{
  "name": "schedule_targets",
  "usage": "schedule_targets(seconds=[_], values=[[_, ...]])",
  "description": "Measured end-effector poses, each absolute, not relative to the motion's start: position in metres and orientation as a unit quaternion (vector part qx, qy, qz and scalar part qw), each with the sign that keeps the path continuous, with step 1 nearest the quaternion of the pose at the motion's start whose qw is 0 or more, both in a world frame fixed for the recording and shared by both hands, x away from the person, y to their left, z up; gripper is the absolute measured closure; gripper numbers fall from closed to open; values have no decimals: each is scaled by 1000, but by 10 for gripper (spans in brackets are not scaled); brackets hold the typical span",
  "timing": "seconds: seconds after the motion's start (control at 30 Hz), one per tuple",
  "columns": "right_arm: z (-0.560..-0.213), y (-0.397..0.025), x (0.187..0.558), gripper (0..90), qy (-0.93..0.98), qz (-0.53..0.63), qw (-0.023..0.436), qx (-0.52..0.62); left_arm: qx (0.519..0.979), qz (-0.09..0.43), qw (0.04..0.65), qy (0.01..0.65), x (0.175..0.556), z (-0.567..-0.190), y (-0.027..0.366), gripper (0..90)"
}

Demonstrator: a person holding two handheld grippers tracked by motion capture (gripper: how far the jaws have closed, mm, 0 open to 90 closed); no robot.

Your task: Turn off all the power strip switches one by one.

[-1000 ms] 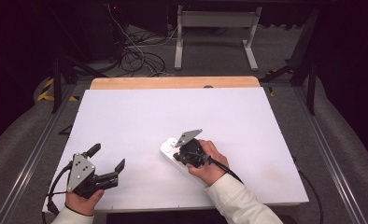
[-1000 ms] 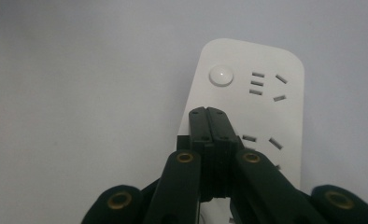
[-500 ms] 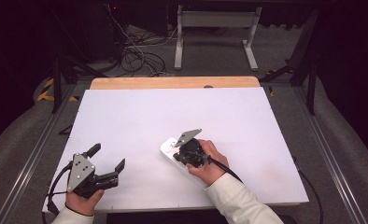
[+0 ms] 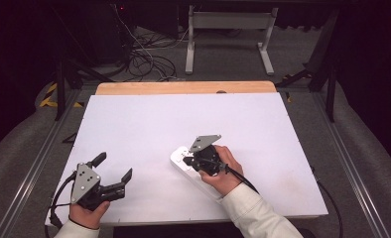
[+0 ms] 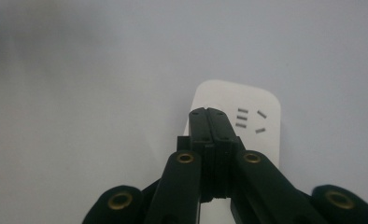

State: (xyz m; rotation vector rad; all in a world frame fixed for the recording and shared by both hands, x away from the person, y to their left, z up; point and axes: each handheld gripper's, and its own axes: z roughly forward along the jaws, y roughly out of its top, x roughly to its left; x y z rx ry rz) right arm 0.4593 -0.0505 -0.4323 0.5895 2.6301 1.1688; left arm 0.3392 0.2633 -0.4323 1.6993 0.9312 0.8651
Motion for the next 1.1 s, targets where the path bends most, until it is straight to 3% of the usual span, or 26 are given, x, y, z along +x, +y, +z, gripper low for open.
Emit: schedule_targets(seconds=[0.57, 1.1], values=[[-420, -42, 469, 900, 890, 402, 92, 194, 700, 358, 487, 382, 339, -432, 264, 101], [-441, -25, 489, 900, 901, 376, 73, 202, 698, 357, 487, 384, 340, -433, 264, 102]])
